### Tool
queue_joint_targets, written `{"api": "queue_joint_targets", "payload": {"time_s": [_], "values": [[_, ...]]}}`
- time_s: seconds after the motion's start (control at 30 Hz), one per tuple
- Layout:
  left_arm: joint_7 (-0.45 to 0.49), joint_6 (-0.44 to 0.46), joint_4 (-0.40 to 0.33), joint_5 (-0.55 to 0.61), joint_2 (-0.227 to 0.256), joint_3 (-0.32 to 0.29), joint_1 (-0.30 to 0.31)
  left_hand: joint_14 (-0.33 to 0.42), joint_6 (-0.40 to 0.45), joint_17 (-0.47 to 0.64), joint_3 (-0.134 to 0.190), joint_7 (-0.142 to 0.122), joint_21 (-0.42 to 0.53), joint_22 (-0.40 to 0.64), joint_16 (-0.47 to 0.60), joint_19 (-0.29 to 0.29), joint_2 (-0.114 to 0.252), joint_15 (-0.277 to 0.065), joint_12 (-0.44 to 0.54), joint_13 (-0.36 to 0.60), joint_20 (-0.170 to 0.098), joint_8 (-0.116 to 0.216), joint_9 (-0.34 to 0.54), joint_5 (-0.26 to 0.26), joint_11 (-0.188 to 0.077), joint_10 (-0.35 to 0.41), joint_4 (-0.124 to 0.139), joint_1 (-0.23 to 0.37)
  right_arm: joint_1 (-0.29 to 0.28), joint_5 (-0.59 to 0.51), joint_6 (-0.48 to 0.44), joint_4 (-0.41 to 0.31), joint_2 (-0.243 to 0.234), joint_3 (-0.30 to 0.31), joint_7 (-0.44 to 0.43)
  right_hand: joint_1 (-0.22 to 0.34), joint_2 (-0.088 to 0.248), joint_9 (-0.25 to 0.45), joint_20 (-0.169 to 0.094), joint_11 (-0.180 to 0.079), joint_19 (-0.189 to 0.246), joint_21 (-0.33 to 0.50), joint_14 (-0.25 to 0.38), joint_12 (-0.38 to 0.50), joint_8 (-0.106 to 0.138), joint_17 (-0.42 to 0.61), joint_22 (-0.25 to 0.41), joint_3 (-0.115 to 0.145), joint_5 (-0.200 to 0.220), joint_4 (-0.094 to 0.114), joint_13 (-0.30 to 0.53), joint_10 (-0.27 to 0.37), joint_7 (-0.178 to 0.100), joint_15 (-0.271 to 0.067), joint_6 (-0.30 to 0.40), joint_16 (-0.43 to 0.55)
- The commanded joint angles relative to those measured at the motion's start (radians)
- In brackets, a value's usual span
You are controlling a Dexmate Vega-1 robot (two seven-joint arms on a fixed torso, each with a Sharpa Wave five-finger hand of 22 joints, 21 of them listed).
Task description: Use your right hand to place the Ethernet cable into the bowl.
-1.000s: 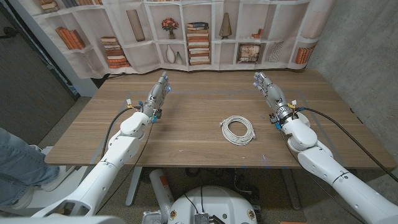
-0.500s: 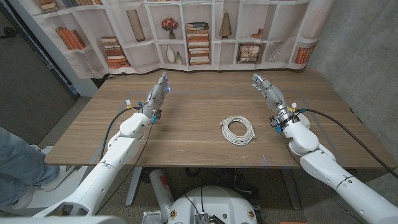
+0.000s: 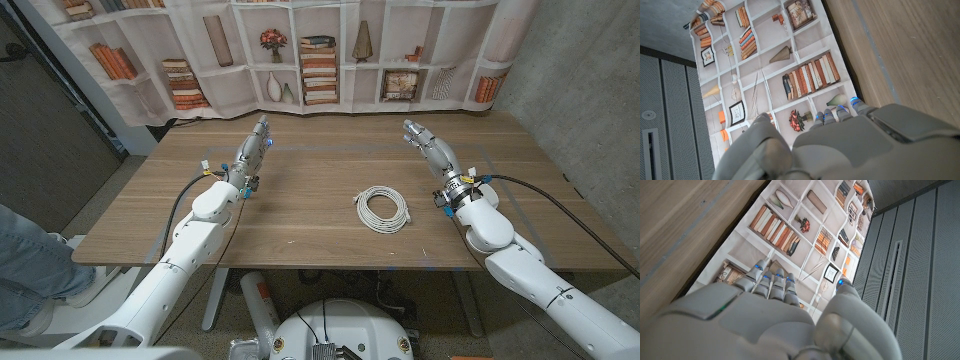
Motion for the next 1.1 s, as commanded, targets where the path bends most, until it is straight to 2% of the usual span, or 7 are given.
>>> {"api": "queue_joint_targets", "payload": {"time_s": [0.03,0.33,0.57,1.1], "values": [[-0.003,-0.007,-0.001,-0.006,0.003,0.001,-0.001,-0.161,-0.049,0.002,0.005,-0.003,-0.004,0.004,0.008,-0.272,0.003,-0.002,0.004,0.001,-0.028,0.01,0.002,-0.001,0.001,-0.073,-0.005,0.007,-0.029,-0.058,0.011,-0.032,-0.016,0.008,-0.03,0.02,0.005,0.005,-0.049,0.002,0.013,-0.005,0.012,0.007,0.006,0.002,0.005,0.003,-0.005,-0.009,0.005,0.016,-0.001,-0.001,0.01,0.001],[0.0,-0.008,-0.011,-0.007,0.008,0.0,0.008,-0.161,-0.048,0.002,0.005,-0.003,-0.006,0.004,0.007,-0.271,0.006,-0.002,0.004,0.001,-0.027,0.009,0.002,-0.002,-0.001,-0.073,-0.007,0.01,-0.053,-0.107,0.021,-0.053,-0.022,0.017,-0.062,0.031,0.008,0.005,-0.049,-0.002,0.021,-0.007,0.019,0.008,0.007,0.001,0.005,0.006,-0.008,-0.017,0.005,0.025,-0.003,-0.003,0.019,0.001],[0.004,-0.007,-0.02,-0.007,0.012,-0.002,0.014,-0.16,-0.047,0.002,0.004,-0.003,-0.009,0.005,0.006,-0.271,0.008,-0.003,0.003,0.001,-0.025,0.009,0.002,-0.003,0.0,-0.072,-0.008,0.013,-0.07,-0.149,0.022,-0.064,-0.023,0.024,-0.091,0.061,0.014,0.005,-0.047,-0.005,0.04,-0.009,0.041,0.011,0.012,0.001,0.005,0.016,-0.015,-0.035,0.006,0.045,-0.004,-0.006,0.042,0.003],[0.009,-0.004,-0.031,-0.007,0.016,0.001,0.018,-0.157,-0.044,0.002,0.003,-0.005,-0.013,0.005,0.006,-0.269,0.011,-0.003,0.003,0.0,-0.023,0.008,0.002,-0.005,0.0,-0.069,-0.01,0.017,-0.112,-0.291,-0.039,-0.118,-0.058,0.055,-0.174,0.116,0.008,0.006,-0.046,-0.007,0.059,-0.017,0.061,0.011,0.017,0.001,0.004,0.029,-0.018,-0.074,0.006,0.063,-0.013,-0.012,0.068,0.001]]}}
